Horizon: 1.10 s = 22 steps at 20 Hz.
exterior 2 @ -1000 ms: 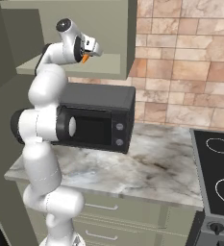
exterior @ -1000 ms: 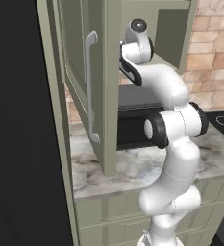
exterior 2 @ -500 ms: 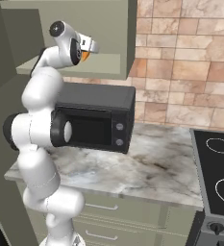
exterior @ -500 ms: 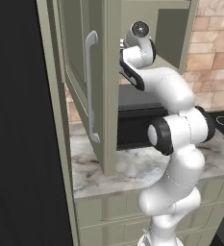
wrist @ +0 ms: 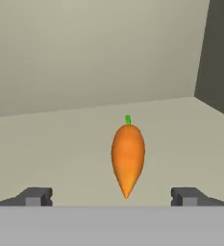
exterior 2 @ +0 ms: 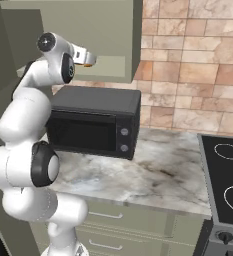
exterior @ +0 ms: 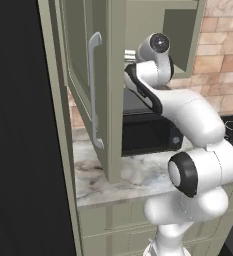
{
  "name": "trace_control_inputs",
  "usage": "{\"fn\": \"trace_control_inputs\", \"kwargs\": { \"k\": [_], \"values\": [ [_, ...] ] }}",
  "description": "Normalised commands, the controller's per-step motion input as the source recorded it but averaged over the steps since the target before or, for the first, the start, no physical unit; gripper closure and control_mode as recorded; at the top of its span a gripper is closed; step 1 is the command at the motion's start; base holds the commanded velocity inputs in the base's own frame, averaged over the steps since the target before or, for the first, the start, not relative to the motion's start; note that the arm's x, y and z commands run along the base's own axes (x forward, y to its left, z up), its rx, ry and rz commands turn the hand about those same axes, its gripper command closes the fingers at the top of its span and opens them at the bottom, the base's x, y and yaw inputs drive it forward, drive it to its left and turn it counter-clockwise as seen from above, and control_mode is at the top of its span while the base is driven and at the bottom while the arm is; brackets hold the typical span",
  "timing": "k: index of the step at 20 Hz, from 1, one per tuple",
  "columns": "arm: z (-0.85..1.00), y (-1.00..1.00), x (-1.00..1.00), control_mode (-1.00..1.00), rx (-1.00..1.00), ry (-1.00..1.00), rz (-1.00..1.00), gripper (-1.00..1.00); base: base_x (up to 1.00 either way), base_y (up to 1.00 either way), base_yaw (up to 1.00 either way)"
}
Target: Pick the carrot from the counter and place it in the cabinet. Then close the cabinet.
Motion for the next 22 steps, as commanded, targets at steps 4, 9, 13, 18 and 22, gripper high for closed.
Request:
{"fn": "trace_control_inputs", "kwargs": {
  "k": [4,9,13,18,22],
  "values": [
    [0.28,-0.16,0.41,-1.00,0.04,-0.02,0.01,-1.00,0.00,0.00,0.00],
    [0.27,0.00,-0.52,-1.00,0.00,-0.13,0.01,-1.00,0.00,0.00,0.00],
    [0.21,0.00,-1.00,-1.00,0.00,-0.13,0.04,-1.00,0.00,0.00,0.00],
    [0.30,-0.02,-1.00,-1.00,0.00,-0.14,0.05,-1.00,0.00,0.00,0.00],
    [0.39,-0.04,-1.00,-1.00,0.00,-0.14,0.05,-1.00,0.00,0.00,0.00]
  ]
}}
